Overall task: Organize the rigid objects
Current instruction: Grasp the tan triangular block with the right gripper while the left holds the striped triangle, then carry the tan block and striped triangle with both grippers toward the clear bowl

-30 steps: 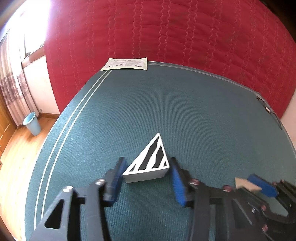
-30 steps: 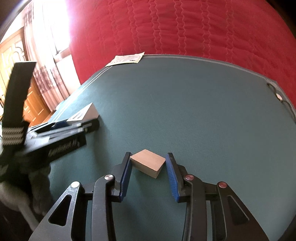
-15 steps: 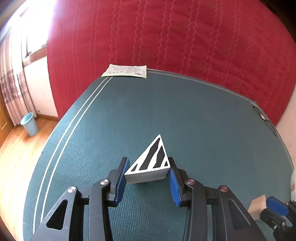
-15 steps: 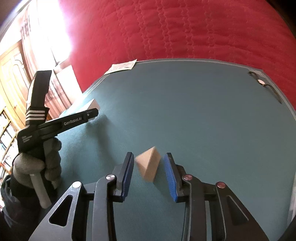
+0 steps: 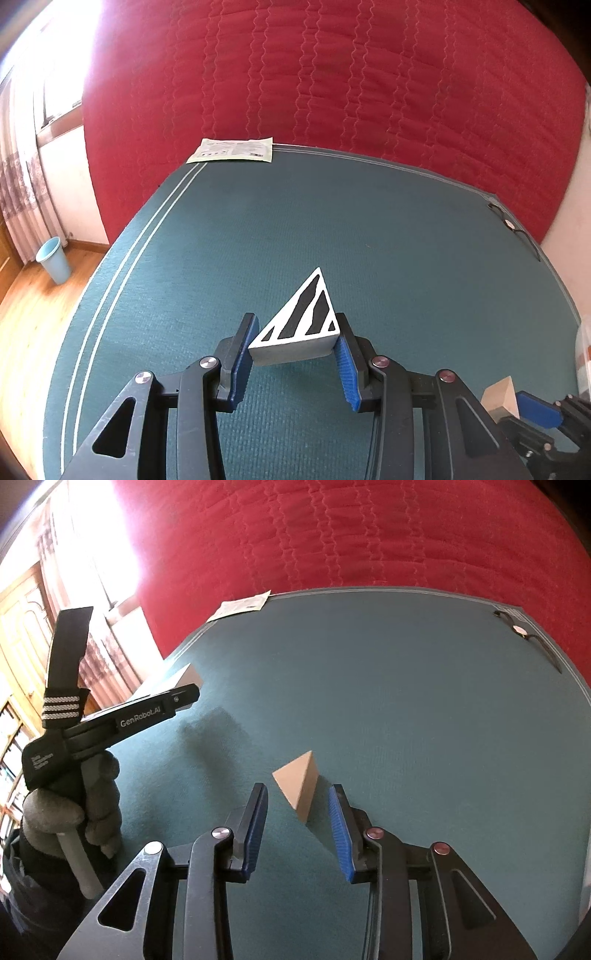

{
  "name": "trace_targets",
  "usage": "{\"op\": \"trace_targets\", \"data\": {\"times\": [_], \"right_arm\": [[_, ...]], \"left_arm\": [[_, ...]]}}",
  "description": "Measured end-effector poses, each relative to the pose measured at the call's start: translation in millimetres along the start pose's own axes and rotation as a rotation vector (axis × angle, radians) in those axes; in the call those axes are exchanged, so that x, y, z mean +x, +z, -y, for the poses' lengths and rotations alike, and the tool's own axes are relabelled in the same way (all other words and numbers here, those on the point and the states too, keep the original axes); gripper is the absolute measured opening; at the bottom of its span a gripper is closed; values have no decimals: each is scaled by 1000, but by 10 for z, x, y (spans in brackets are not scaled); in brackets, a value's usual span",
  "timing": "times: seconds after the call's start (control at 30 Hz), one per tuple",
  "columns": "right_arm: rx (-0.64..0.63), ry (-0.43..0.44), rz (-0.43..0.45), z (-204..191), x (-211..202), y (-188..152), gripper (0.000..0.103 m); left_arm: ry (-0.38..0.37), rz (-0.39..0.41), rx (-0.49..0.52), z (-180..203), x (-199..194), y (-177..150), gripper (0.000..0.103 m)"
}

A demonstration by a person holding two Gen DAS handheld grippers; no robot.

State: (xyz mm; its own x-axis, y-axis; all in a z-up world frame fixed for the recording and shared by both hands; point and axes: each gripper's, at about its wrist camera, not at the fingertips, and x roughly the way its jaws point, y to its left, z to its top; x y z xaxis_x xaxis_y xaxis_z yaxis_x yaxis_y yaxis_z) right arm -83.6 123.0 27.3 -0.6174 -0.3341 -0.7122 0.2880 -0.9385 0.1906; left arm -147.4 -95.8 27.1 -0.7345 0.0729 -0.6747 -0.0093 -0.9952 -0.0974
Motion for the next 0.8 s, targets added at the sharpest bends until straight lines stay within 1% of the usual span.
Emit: {"op": "trace_targets", "data": {"times": [0.07, 0.3, 0.37, 0.4, 0.57, 0.63, 0.8], "right_arm": [[-6, -7, -3, -31, 35, 12, 36], [-31, -80, -22, -101, 225, 73, 35], [-40, -97, -15, -103, 232, 75, 29], [-47, -105, -14, -104, 228, 74, 24], [-44, -88, -3, -80, 139, 42, 23], [-38, -80, 6, -55, 80, 31, 21], [-17, -71, 29, 48, -121, -16, 20]], "left_arm": [[1, -2, -1, -5, 11, 5, 43], [-2, -2, 4, 6, 14, 11, 43], [-1, -2, 9, 29, 18, -3, 43], [-1, -3, 12, 35, 24, -4, 43], [2, 0, 27, 75, 17, -14, 43], [4, 2, 29, 87, 15, -12, 43], [7, 6, 36, 124, -4, -38, 43]]}}
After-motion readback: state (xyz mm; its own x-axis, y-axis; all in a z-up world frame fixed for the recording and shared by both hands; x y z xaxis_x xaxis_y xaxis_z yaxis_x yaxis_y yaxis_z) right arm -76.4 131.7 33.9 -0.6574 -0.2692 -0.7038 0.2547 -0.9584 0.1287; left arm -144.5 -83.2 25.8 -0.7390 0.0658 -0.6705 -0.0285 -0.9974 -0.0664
